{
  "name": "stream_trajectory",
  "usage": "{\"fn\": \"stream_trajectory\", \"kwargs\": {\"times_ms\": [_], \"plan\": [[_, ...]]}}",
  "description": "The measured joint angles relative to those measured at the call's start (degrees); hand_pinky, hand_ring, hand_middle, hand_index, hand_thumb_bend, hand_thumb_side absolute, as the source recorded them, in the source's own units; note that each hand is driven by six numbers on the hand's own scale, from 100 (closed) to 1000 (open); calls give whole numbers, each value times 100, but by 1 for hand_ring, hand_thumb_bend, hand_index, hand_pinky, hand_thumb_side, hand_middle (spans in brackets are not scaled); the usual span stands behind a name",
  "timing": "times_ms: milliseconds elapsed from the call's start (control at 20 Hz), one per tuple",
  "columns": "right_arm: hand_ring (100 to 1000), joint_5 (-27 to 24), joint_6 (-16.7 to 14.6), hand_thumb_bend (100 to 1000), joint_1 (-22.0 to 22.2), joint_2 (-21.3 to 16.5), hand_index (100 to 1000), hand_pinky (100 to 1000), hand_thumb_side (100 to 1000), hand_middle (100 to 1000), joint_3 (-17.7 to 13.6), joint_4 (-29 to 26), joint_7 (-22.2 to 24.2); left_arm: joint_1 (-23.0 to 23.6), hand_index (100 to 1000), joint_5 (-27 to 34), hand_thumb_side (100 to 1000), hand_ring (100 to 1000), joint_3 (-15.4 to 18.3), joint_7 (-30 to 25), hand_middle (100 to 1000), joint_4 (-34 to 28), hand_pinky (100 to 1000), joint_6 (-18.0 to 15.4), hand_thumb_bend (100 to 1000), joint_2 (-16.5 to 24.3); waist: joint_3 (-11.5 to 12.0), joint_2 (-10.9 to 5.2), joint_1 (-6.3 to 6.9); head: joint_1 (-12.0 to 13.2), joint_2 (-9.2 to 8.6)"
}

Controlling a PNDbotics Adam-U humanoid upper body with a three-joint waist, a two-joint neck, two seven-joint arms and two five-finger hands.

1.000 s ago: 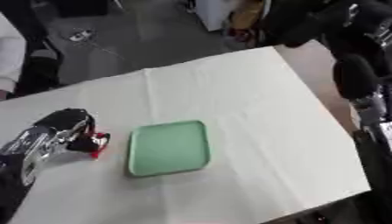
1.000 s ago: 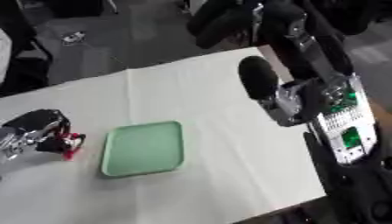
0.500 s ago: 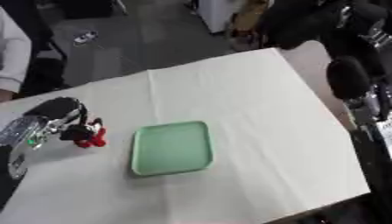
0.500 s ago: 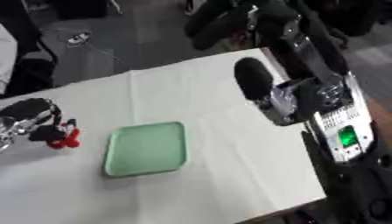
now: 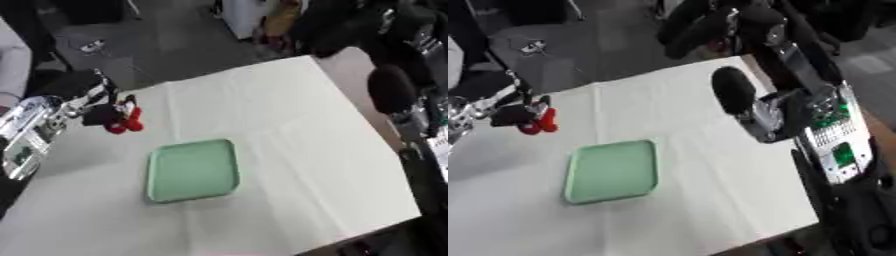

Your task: Pick up objects on the table and place them in the box.

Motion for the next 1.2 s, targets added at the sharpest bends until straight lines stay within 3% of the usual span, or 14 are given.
{"fn": "stream_trajectory", "kwargs": {"times_ms": [400,450,500,1050,1150,1200], "plan": [[653,-66,58,100,-95,111,706,622,790,637,11,0,80,-8,382,96,760,100,-182,-9,100,288,100,-341,100,-349,-128,8,54,0,-11],[654,-76,65,100,-99,112,706,622,790,638,17,0,90,3,383,108,724,100,-186,8,100,330,100,-400,100,-391,-135,10,56,0,-14],[654,-87,69,100,-109,115,706,622,790,638,22,0,96,23,383,120,764,100,-187,26,100,374,100,-460,100,-426,-147,11,57,0,-17],[655,-144,68,100,-145,156,707,622,789,638,37,-1,166,198,406,511,780,100,-427,-100,100,766,100,-1199,100,-693,-192,14,63,0,-18],[655,-146,70,100,-147,157,707,622,788,638,37,-1,171,200,431,548,781,100,-461,-79,117,780,100,-1291,100,-724,-196,14,65,0,-17],[656,-149,70,100,-149,158,707,623,787,639,37,-1,171,201,506,561,812,100,-474,-59,274,780,100,-1336,100,-737,-197,14,66,0,-16]]}}
